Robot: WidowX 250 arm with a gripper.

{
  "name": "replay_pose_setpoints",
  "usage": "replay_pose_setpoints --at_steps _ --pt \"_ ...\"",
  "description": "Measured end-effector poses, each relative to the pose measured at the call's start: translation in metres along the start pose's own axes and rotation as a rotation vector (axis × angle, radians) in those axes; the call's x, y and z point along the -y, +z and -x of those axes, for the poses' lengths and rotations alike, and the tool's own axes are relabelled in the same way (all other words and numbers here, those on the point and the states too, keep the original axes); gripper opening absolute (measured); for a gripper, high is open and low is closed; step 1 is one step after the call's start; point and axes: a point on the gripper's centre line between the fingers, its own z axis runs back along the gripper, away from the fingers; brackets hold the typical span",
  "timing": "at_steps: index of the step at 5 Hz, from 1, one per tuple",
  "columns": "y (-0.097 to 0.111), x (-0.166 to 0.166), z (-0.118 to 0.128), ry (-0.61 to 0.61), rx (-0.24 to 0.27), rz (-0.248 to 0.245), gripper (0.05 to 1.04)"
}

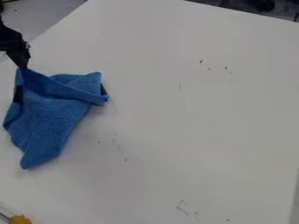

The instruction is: Unfold the cloth from left to right

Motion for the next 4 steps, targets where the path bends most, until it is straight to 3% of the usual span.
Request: replay_pose_setpoints --at_steps 1,2,4 --pt "-0.008 0.001 0.006 0.004 -0.035 0.016 1.0" --pt "-0.016 0.001 0.008 -0.005 -0.106 0.052 1.0" --pt "-0.036 0.002 0.013 0.003 -0.137 0.089 1.0"
